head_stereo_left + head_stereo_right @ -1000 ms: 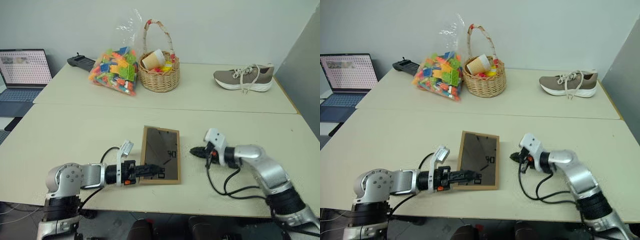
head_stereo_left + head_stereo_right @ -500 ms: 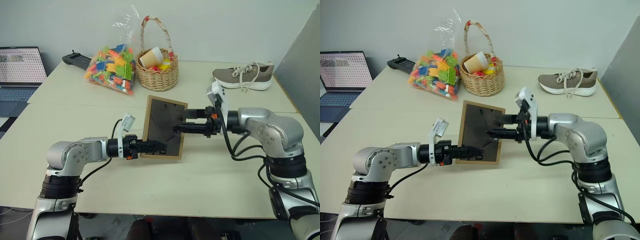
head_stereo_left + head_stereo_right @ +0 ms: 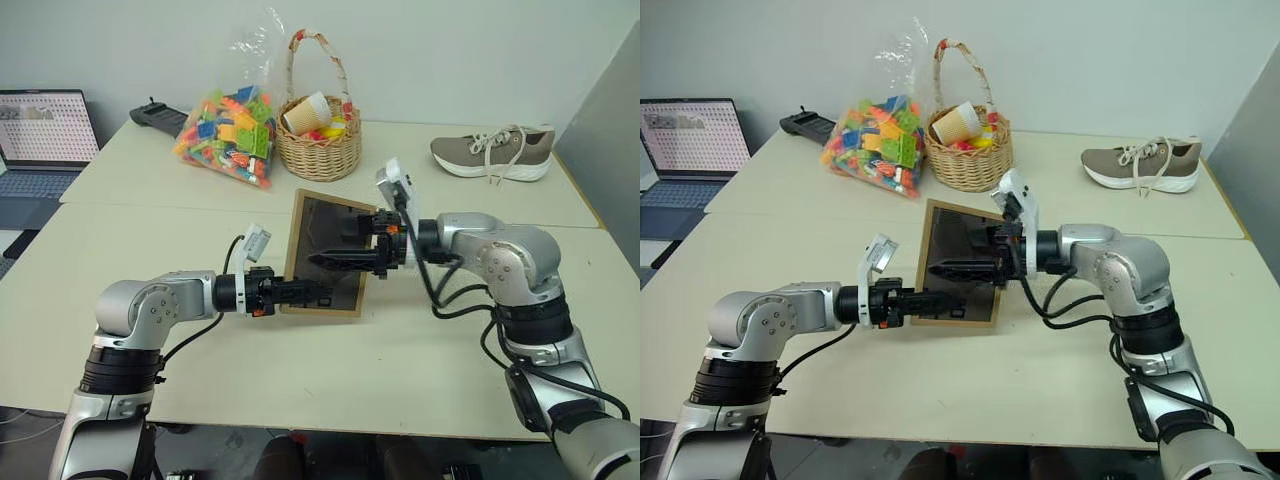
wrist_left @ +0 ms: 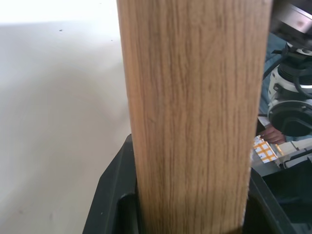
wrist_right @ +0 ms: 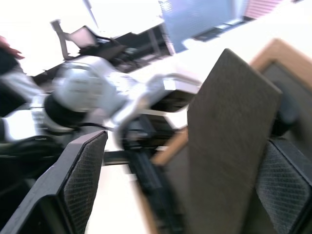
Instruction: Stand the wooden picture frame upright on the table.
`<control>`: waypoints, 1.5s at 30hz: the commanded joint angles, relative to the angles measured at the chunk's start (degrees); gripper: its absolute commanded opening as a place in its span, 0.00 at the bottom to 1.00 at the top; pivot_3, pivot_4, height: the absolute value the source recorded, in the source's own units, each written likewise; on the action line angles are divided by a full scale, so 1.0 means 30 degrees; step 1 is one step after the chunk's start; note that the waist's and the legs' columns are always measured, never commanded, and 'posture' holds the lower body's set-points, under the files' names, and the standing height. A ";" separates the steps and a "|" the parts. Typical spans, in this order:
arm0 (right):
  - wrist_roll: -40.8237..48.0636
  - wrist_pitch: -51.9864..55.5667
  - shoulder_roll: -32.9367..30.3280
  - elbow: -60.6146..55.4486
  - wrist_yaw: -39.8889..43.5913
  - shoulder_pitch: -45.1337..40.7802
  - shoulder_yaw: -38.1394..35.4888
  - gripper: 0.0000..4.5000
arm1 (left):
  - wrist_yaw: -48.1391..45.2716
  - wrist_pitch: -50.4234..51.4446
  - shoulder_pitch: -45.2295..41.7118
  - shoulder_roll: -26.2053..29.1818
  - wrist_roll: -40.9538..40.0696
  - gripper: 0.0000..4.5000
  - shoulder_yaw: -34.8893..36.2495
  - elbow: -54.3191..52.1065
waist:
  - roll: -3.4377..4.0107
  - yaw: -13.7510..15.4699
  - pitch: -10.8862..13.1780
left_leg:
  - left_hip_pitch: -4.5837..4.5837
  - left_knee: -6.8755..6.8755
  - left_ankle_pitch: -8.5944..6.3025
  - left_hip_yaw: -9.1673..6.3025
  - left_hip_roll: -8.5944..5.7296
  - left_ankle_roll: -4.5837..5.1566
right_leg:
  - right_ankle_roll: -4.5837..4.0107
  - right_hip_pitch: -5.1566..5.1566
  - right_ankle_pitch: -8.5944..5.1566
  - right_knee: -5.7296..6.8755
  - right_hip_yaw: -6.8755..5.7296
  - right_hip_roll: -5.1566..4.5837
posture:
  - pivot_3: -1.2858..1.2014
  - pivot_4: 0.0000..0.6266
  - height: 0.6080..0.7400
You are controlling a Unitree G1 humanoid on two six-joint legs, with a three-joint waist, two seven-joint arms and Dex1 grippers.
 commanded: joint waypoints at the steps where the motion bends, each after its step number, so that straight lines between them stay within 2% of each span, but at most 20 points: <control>1: 0.2583 0.1814 -0.2319 -0.1892 0.0907 0.1471 -0.2393 1.00 | -0.0215 0.0780 0.0584 0.0208 -0.1432 0.27 0.0901 -0.1501 | 0.0000 0.0016 0.0000 | -0.0012 0.0004 0.0000 -0.0005 0.0001 0.0000 | 0.0000 -0.0003 0.0000 -0.0005 -0.0004 -0.0012 | 0.52 0.24 1.00; 5: 0.3622 0.2458 -0.4032 -0.2670 0.0598 0.2915 -0.3579 1.00 | 0.0001 0.1516 0.1145 0.0254 -0.2145 0.27 0.1166 -0.1928 | -0.0004 -0.0089 0.0003 | -0.0025 0.0000 -0.0002 0.0023 -0.0015 0.0003 | 0.0002 -0.0027 -0.0001 -0.0005 0.0019 -0.0022 | 0.52 0.24 1.00; 8: 0.1587 0.0155 -0.5257 -0.3044 -0.0067 0.4417 -0.3815 1.00 | -0.0012 0.1884 0.1346 0.0376 -0.2471 0.27 0.1145 -0.2114 | -0.0004 -0.0125 0.0003 | -0.0022 -0.0001 -0.0001 0.0014 0.0003 0.0005 | 0.0001 -0.0036 0.0000 0.0014 0.0006 0.0026 | 0.52 0.24 1.00; 10: -0.2927 -0.5847 -0.5626 -0.2683 -0.0974 0.5287 -0.2703 1.00 | 0.0296 0.2624 0.1159 0.0248 -0.3045 0.27 0.1550 -0.1717 | -0.0006 -0.0126 0.0003 | -0.0022 -0.0001 -0.0001 0.0027 0.0004 0.0007 | 0.0001 -0.0033 -0.0001 0.0016 -0.0016 0.0041 | 0.52 0.24 1.00; 12: -1.0238 -1.7424 -0.6891 -0.0829 -0.1748 0.6366 -0.0398 1.00 | 0.0996 0.4226 0.0427 -0.0195 -0.4336 0.27 0.2624 -0.0648 | -0.0007 -0.0128 0.0004 | -0.0026 0.0000 0.0000 0.0042 -0.0005 0.0008 | 0.0007 -0.0053 0.0000 0.0018 0.0023 0.0043 | 0.52 0.24 1.00; 14: -1.5291 -2.6147 -0.7665 0.1875 -0.3998 0.6440 0.0802 1.00 | 0.1623 0.5667 -0.0180 -0.0521 -0.5425 0.27 0.3481 0.0177 | -0.0024 -0.0146 0.0014 | -0.0028 0.0024 -0.0001 0.0069 -0.0025 0.0009 | 0.0082 -0.0058 -0.0030 0.0011 0.0017 0.0035 | 0.52 0.24 1.00; 17: -1.9409 -3.5135 -0.7362 0.5314 -0.7916 0.5474 0.0962 1.00 | 0.2645 0.7725 -0.0898 -0.1005 -0.6687 0.27 0.4484 0.1225 | -0.0036 -0.0180 0.0019 | -0.0041 0.0028 0.0002 0.0103 -0.0023 0.0002 | 0.0042 -0.0097 0.0017 0.0015 0.0038 0.0023 | 0.52 0.24 1.00; 19: -2.2251 -3.8783 -0.6957 0.7116 -1.0565 0.4593 0.1110 1.00 | 0.3458 0.8281 -0.1176 -0.1159 -0.7765 0.27 0.4798 0.1783 | -0.0036 -0.0255 0.0019 | -0.0064 0.0030 0.0039 0.0134 -0.0018 -0.0062 | 0.0042 -0.0146 0.0018 0.0038 0.0072 0.0017 | 0.52 0.24 1.00; 21: -2.4852 -4.0458 -0.6356 0.8519 -1.2848 0.3506 0.1437 1.00 | 0.4387 0.8322 -0.1237 -0.1189 -0.9093 0.27 0.4714 0.2114 | -0.0036 -0.0360 0.0019 | -0.0087 0.0035 0.0052 0.0144 -0.0002 -0.0086 | 0.0036 -0.0190 0.0021 0.0079 0.0093 0.0006 | 0.52 0.24 1.00; 24: -2.7126 -4.1604 -0.5357 0.9969 -1.5107 0.1858 0.1920 1.00 | 0.5744 0.8322 -0.0892 -0.1299 -1.0575 0.27 0.4453 0.1816 | -0.0039 -0.0447 0.0021 | -0.0080 0.0053 0.0070 0.0122 0.0027 -0.0116 | 0.0026 -0.0213 0.0019 0.0160 0.0123 -0.0043 | 0.52 0.24 1.00; 31: -2.9172 -4.3195 -0.4319 1.1666 -1.7639 0.0009 0.3123 1.00 | 0.8677 0.8102 -0.0333 -0.1569 -1.3528 0.27 0.4277 0.1775 | -0.0049 -0.0453 0.0024 | 0.0021 0.0070 0.0150 0.0087 -0.0018 -0.0205 | 0.0005 -0.0178 0.0009 0.0357 0.0139 -0.0058 | 0.52 0.24 1.00; 35: -2.9322 -4.3443 -0.4402 1.1670 -1.8115 -0.0234 0.3331 0.85 | 1.0031 0.7435 0.0127 -0.1195 -1.5253 0.27 0.3814 0.1693 | -0.0049 -0.0453 0.0024 | 0.0019 0.0069 0.0152 0.0088 -0.0015 -0.0207 | 0.0005 -0.0178 0.0009 0.0347 0.0144 -0.0058 | 0.52 0.24 1.00; 39: -2.9407 -4.3485 -0.4610 1.1512 -1.8287 -0.0174 0.3412 0.63 | 1.1187 0.6478 0.0595 -0.0733 -1.6934 0.27 0.3027 0.1367 | -0.0049 -0.0453 0.0024 | 0.0019 0.0063 0.0152 0.0090 -0.0003 -0.0207 | 0.0004 -0.0178 0.0009 0.0340 0.0148 -0.0086 | 0.52 0.24 1.00; 45: -2.9333 -4.3784 -0.4812 1.1240 -1.8247 -0.0109 0.3504 0.37 | 1.1871 0.5245 0.1036 -0.0131 -1.7740 0.27 0.1980 0.0534 | -0.0047 -0.0447 0.0022 | 0.0022 0.0067 0.0153 0.0089 -0.0013 -0.0205 | 0.0005 -0.0177 0.0009 0.0352 0.0150 -0.0093 | 0.52 0.24 1.00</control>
